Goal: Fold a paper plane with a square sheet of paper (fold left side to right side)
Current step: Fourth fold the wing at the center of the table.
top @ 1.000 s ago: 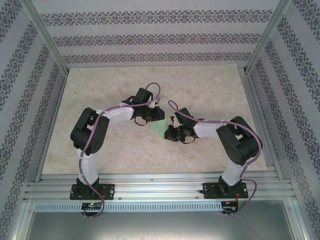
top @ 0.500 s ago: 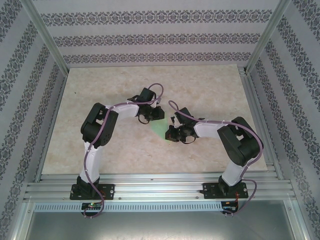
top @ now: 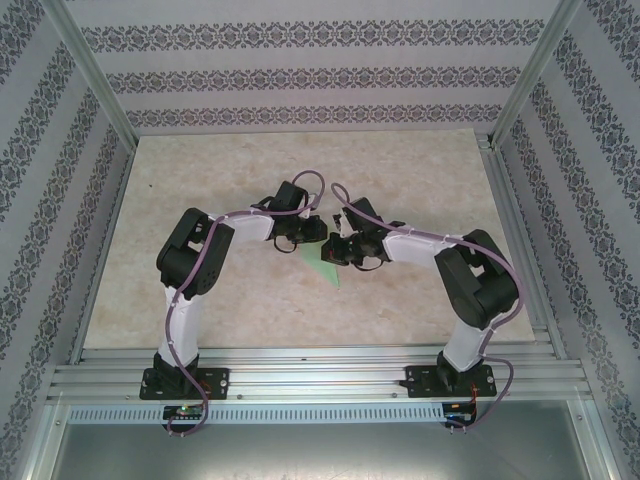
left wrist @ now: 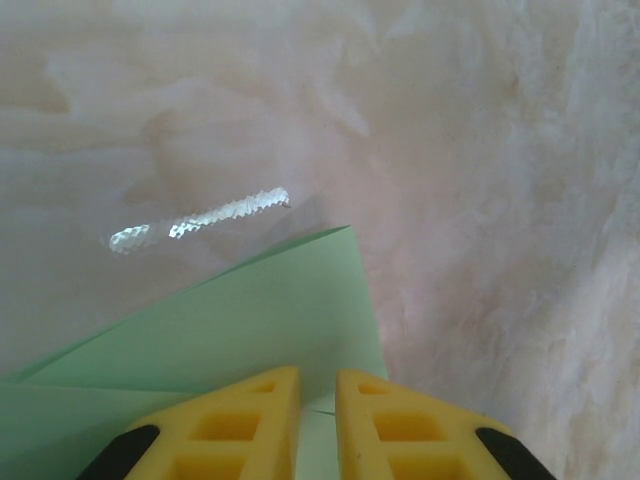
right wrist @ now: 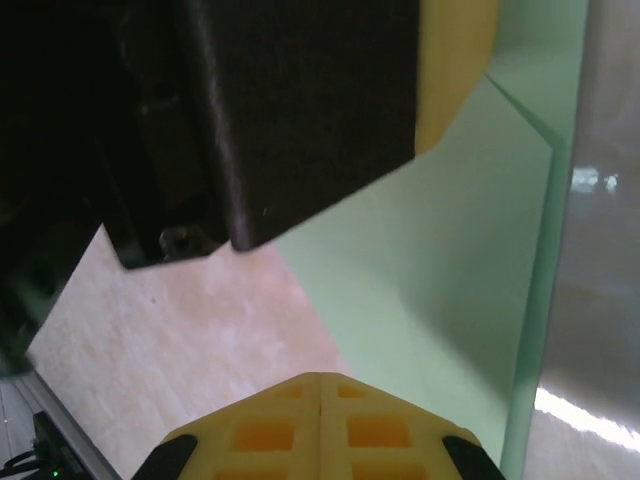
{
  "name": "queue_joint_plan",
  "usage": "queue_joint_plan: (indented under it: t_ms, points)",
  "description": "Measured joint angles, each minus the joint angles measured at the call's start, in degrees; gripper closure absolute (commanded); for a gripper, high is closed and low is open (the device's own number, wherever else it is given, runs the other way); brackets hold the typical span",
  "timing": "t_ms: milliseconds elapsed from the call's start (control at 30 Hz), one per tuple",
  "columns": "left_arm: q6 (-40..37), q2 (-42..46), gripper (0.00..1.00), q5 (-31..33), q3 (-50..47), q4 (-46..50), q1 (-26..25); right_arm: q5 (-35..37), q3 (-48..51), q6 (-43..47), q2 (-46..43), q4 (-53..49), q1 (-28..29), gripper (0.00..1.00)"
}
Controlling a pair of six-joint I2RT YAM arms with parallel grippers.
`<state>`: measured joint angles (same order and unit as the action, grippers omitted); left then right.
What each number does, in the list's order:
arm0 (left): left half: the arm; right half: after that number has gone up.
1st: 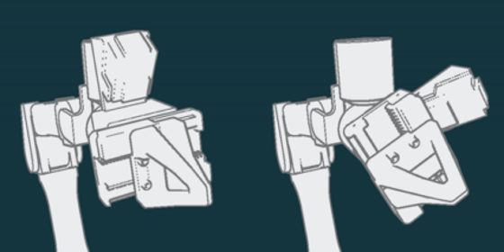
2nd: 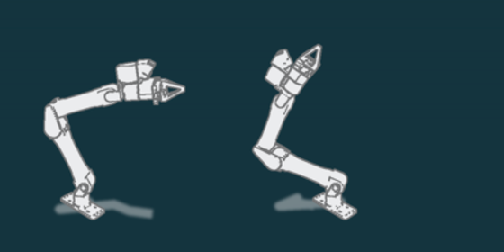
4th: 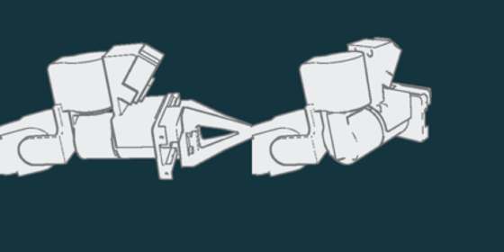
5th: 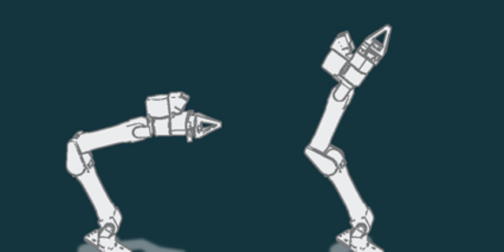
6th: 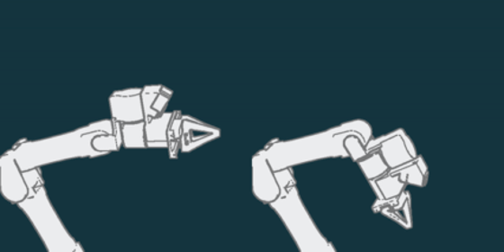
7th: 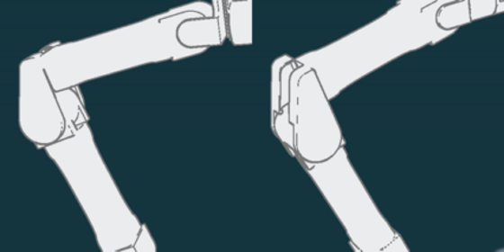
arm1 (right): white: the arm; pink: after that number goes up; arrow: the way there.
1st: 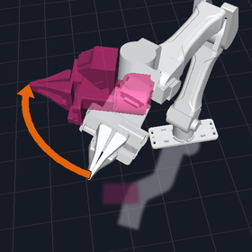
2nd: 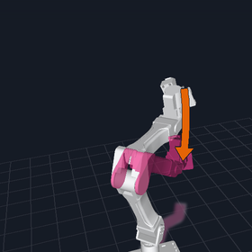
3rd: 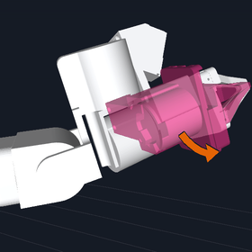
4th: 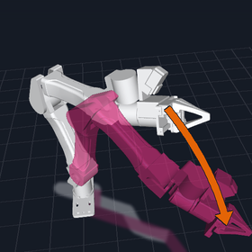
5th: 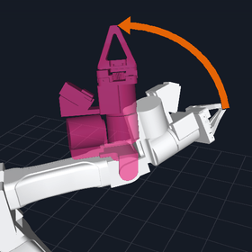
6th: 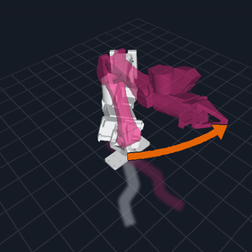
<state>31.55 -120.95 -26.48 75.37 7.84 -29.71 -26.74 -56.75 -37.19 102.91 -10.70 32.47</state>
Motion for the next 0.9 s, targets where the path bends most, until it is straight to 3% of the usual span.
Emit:
queue_joint_plan:
  t_ms: [367, 900]
  points:
    - [0.1, 0.0, 0.83, 0.6, -0.2, -0.2, 0.0, 1.7, -1.3, 0.9, 5.2, -0.6, -0.1, 1.0]
    - [0.2, 0.0, 0.83, 1.3, -0.2, -0.1, 0.0, 2.6, 7.5, 2.3, -2.7, -3.2, 1.0, 1.0]
